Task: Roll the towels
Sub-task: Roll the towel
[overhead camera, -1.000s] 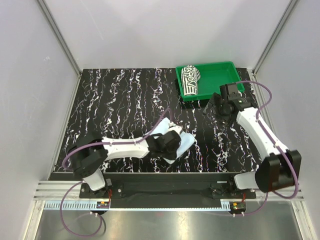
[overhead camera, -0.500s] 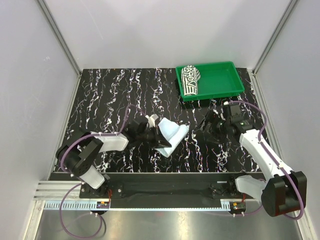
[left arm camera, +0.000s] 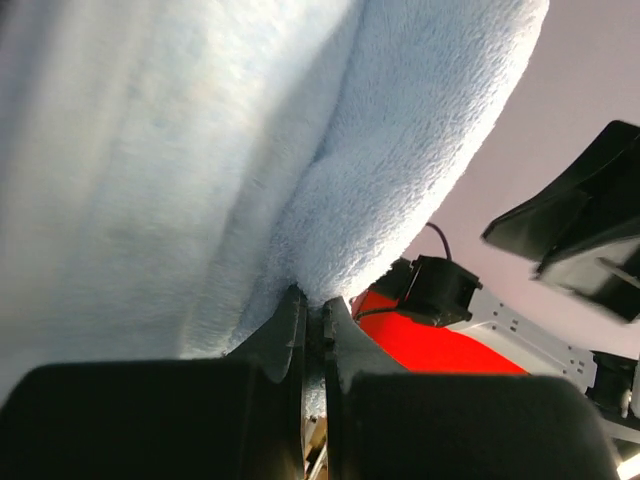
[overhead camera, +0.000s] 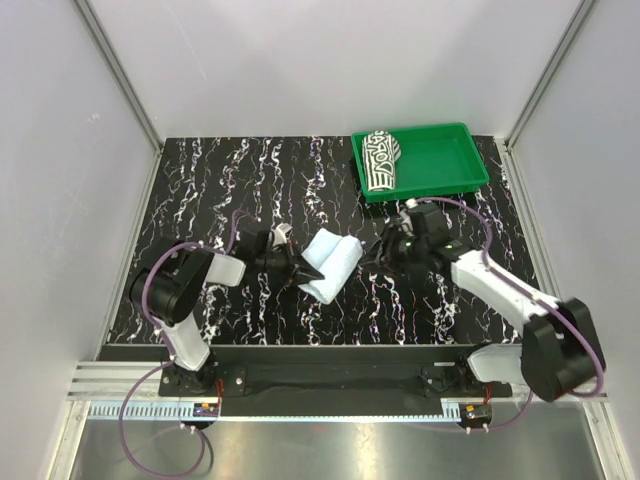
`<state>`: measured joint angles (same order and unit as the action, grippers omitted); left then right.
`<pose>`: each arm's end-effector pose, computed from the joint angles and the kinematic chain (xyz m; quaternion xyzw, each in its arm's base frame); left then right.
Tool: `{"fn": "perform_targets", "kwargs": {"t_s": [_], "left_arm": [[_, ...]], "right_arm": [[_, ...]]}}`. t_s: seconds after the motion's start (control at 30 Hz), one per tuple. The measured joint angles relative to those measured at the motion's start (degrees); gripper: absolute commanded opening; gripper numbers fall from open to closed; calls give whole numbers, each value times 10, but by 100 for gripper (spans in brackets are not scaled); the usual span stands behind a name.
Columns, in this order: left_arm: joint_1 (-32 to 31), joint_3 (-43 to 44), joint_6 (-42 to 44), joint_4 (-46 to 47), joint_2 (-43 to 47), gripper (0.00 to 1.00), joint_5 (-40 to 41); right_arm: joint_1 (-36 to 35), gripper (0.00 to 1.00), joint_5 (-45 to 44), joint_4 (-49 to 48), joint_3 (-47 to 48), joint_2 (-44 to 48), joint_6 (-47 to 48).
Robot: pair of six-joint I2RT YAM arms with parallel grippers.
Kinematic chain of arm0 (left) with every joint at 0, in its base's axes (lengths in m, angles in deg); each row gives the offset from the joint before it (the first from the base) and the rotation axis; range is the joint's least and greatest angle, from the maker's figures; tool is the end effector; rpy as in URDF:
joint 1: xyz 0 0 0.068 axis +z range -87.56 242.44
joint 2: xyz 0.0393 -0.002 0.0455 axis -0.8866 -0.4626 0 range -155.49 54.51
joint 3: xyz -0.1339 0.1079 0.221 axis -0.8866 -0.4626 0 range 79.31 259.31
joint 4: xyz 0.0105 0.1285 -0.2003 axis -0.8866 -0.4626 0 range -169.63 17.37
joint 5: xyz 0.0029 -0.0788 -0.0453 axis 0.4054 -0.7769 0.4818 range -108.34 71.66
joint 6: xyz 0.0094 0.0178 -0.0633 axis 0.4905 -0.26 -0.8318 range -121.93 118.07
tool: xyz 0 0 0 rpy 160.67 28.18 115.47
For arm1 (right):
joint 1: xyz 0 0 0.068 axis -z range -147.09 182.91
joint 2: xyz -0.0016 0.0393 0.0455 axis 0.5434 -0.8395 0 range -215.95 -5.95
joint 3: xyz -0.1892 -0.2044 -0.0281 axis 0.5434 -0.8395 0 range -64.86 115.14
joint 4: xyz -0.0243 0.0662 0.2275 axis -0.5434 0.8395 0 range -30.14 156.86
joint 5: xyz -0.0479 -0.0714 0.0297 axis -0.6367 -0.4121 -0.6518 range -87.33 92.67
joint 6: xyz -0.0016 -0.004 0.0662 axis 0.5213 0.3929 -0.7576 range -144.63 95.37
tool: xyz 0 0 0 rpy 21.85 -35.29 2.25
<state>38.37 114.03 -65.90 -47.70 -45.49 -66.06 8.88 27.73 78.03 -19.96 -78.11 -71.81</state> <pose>0.2553 -0.1567 0.1352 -0.1235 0.8382 -0.5308 0.0209 0.2151 0.1202 0.2379 0.1006 0.9014 0.3788 0.1841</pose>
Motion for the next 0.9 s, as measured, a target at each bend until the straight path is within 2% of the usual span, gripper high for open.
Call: {"fn": "perform_targets", "kwargs": {"t_s": [0.13, 0.33, 0.6, 0.67, 0.7, 0.73, 0.8, 0.83, 0.9], "left_arm": [[29, 4, 7, -13, -18, 4, -12], [36, 25, 31, -44, -40, 7, -19], [36, 59, 66, -90, -55, 9, -22], [36, 65, 77, -105, -55, 13, -21], [36, 68, 85, -113, -55, 15, -20], [36, 72, 92, -123, -54, 26, -18], [36, 79, 111, -151, -49, 38, -6], [36, 81, 120, -166, -43, 49, 3], [37, 82, 133, -193, -23, 53, 17]], "right_arm": [[-26, 31, 1, -80, 15, -108, -27], [-43, 29, 2, -145, 58, -217, -43], [-64, 29, 17, -217, 82, -261, -64], [-64, 28, 16, -228, 89, -274, -66], [-64, 27, 16, -232, 92, -282, -67], [-64, 27, 16, -233, 96, -292, -67], [-64, 27, 12, -232, 101, -311, -66], [-64, 27, 10, -232, 103, -320, -66], [-64, 27, 7, -231, 107, -334, -64]]}}
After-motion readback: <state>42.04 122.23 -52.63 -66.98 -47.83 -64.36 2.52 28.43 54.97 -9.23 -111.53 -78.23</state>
